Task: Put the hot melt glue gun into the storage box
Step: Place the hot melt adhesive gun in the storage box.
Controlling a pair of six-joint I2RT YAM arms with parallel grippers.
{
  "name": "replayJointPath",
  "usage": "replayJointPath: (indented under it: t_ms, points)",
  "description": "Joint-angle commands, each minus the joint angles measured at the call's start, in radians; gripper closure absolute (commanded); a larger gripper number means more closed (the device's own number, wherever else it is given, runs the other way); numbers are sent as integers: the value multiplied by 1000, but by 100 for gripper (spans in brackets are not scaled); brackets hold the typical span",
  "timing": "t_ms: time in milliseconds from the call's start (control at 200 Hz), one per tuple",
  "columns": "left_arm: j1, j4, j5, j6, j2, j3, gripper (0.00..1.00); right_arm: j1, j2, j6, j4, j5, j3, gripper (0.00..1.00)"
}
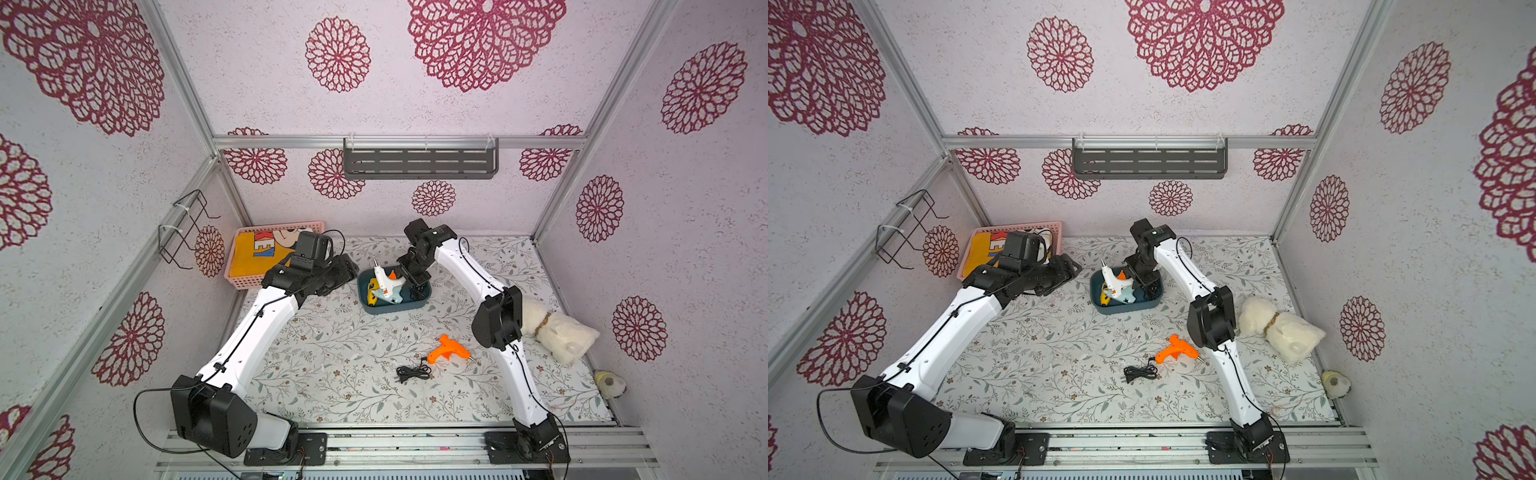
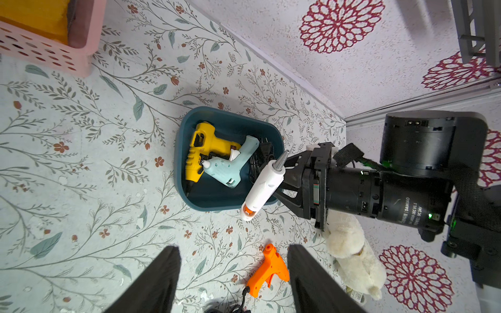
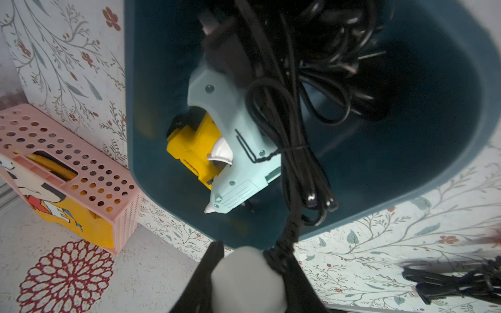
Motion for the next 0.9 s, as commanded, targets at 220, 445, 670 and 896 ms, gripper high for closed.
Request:
replayJointPath:
  t_ms: [220, 445, 670, 896]
  points:
    - [13, 5, 1, 3, 11, 21, 31, -15, 78, 41, 7, 61, 16, 100]
    - [13, 6, 7, 1, 20, 22, 31, -18, 103, 54, 45, 58, 19, 100]
    - [15, -2, 7, 2, 23, 27, 30, -18, 113, 31, 66, 43, 19, 64]
    - [15, -7, 9, 7, 31, 38, 30, -18, 94, 13, 91, 40, 24, 50]
